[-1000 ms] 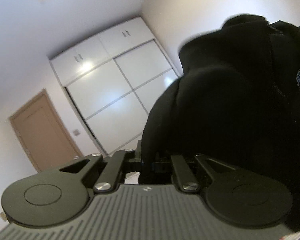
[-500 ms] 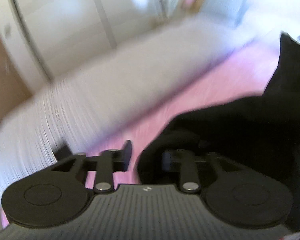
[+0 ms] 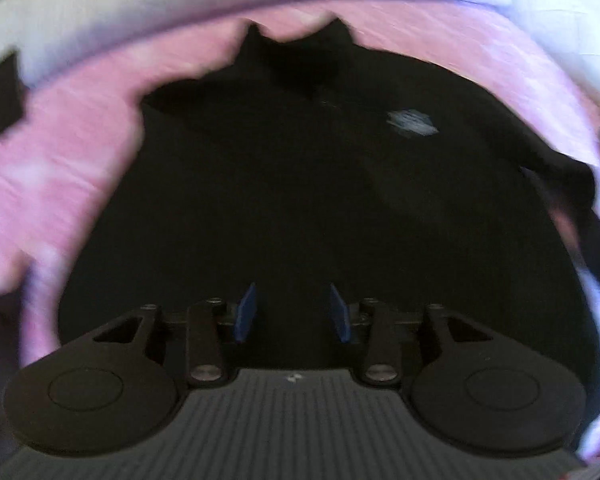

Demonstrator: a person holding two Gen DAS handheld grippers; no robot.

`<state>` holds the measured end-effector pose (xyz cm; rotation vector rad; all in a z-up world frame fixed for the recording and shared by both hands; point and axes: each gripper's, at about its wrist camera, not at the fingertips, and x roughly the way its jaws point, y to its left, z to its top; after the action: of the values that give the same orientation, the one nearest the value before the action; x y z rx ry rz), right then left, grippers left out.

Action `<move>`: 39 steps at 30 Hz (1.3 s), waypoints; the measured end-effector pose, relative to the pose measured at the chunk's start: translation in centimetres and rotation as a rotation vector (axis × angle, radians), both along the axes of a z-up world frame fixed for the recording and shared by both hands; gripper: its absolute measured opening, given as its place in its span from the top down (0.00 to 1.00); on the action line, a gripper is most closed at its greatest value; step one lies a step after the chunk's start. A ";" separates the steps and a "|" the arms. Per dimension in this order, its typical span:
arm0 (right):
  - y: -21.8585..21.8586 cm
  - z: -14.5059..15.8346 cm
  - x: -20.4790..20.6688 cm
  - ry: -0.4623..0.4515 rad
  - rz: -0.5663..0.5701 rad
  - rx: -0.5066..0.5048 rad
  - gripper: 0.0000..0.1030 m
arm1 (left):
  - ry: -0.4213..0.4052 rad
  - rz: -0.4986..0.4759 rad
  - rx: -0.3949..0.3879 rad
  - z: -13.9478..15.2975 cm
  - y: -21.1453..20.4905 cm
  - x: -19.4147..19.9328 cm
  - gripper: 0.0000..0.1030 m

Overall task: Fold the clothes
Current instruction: 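Lay the jacket flat with the left gripper while the right gripper stretches a sleeve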

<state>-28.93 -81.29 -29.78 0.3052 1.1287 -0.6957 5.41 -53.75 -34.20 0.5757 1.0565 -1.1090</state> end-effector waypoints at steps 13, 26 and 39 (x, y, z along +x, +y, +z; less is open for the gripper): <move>-6.9 -5.7 -12.7 -0.169 -0.180 0.263 0.32 | 0.090 -0.236 -0.030 -0.6 -13.6 -24.2 0.54; -18.1 6.6 -9.1 0.172 0.268 -0.078 1.00 | 0.136 -0.328 -0.086 1.0 -22.8 -30.6 0.54; -21.7 5.3 -5.2 0.127 0.155 -0.168 0.37 | 0.045 -0.123 -0.019 2.1 -16.3 -24.9 0.49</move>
<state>-34.10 -102.94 -24.51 0.0309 1.1925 -0.6744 -19.45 -70.04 -32.14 0.6094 1.0600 -1.2431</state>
